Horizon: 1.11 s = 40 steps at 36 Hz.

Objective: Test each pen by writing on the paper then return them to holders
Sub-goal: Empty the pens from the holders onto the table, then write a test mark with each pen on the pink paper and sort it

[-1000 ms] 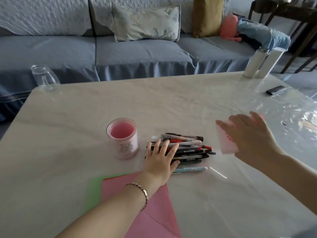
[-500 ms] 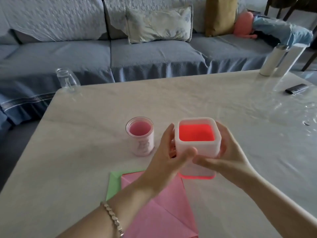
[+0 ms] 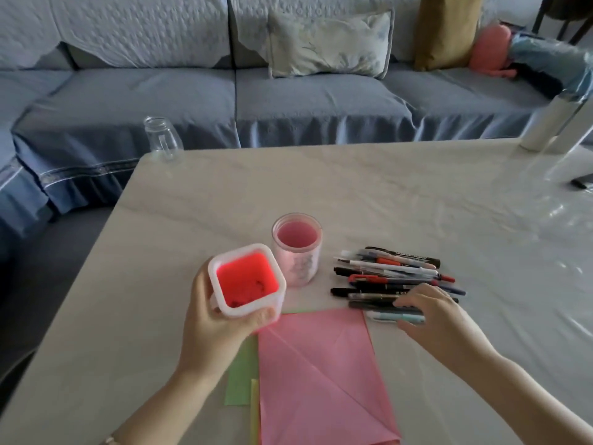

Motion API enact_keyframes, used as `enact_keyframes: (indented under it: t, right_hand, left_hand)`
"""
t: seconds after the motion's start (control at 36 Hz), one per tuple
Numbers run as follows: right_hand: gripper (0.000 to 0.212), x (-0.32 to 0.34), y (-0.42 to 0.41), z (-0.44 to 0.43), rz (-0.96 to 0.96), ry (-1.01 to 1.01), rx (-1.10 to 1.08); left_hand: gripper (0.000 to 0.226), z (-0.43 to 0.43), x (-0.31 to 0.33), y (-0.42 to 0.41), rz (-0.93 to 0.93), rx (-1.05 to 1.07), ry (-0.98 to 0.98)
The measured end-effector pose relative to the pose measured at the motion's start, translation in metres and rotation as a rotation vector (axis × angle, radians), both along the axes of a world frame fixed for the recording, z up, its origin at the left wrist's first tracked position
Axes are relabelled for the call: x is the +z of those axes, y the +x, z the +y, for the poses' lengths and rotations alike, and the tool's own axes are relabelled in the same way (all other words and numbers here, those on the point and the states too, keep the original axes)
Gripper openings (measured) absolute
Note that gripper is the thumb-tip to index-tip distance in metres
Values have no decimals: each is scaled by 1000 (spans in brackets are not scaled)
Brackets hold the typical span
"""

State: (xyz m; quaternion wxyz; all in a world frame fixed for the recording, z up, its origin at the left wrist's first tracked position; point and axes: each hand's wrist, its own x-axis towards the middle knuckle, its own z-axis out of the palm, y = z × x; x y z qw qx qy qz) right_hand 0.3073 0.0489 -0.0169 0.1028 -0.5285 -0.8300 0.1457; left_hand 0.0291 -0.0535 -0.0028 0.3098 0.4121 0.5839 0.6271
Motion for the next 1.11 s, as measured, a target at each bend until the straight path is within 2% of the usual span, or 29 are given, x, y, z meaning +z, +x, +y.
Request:
enact_keyframes:
  t: [0.11,0.19,0.44,0.47,0.53,0.58,0.64,0.67,0.72,0.78,0.86,0.92,0.97,1.06,1.11]
  right_hand:
    - [26,-3,-2,2,-231,-1,18]
    - [28,-8,-4,2,-325,7,20]
    - [26,-28,-1,3,-311,54,-27]
    - [24,-29,0,3,-310,66,-29]
    - [17,-28,-1,1,-293,89,-19]
    - [18,-22,-3,-1,-194,133,-8]
    - [26,-13,-8,-8,-114,202,62]
    - [23,-5,-13,-13,-72,195,105]
    - [16,16,-24,-23,77,146,156]
    - [22,32,-33,-32,155,106,239]
    - [20,52,-44,-44,182,96,370]
    - [16,61,-46,-48,168,160,366]
    - [13,71,-47,-47,284,103,244]
    - [17,78,-50,-42,824,-203,-47]
    - [19,81,-51,-40,1001,-356,-164]
  left_hand:
    - [74,19,-4,-11,68,17,-6]
    - [70,41,-9,-21,111,15,-22]
    - [80,58,-28,-51,84,-45,-210]
    - [83,53,-30,-47,114,3,-242]
    - [91,41,-34,-34,315,197,-262]
    - [76,27,-34,-16,571,306,-39]
    - [57,17,-31,1,730,251,199]
    - [50,14,-29,9,781,175,270]
    - [44,10,-19,24,870,-39,323]
    - [46,9,-10,41,960,-228,304]
    - [42,14,-7,60,1131,-302,310]
    - [27,16,-4,66,1139,-307,313]
    - [17,16,-3,66,1072,-317,269]
    - [26,8,-2,65,884,-313,115]
    - [34,3,1,65,722,-355,45]
